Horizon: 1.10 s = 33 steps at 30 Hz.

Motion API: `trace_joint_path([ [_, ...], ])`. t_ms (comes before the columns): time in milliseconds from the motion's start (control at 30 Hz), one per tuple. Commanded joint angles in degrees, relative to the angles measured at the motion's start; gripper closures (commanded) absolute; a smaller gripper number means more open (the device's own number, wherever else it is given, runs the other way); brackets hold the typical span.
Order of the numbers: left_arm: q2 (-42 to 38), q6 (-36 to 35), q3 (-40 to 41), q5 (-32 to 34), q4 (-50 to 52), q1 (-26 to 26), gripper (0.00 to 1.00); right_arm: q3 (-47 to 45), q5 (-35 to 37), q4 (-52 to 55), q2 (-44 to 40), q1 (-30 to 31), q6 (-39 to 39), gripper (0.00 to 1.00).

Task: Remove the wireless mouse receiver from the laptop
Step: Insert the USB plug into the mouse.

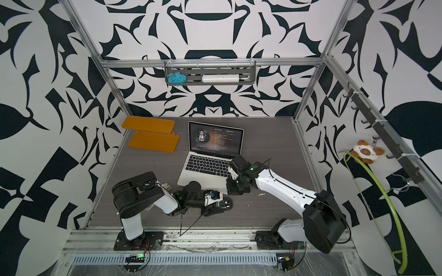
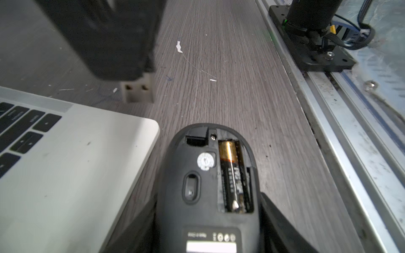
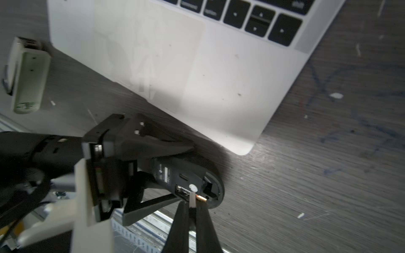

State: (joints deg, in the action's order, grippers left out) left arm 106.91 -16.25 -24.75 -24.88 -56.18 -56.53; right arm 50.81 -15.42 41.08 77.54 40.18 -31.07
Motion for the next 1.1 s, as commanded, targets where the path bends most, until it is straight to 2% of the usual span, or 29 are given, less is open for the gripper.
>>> trace_joint_path([
  [0, 2.1, 1.9, 1.3, 1.2, 11.6, 0.1, 0.97, 0.7, 2.0, 3.2, 1.0, 0.2, 0.0, 1.00],
  [500, 2.1, 1.1, 1.0, 1.3, 12.7, 0.1, 0.98, -2.6, -3.6, -2.1, 2.7, 0.5, -0.5, 1.00],
  [1067, 2.4, 1.0, 0.5, 1.2, 13.7, 0.1, 0.98, -6.4, -4.2, -6.6, 2.5, 1.2, -2.4, 1.00],
])
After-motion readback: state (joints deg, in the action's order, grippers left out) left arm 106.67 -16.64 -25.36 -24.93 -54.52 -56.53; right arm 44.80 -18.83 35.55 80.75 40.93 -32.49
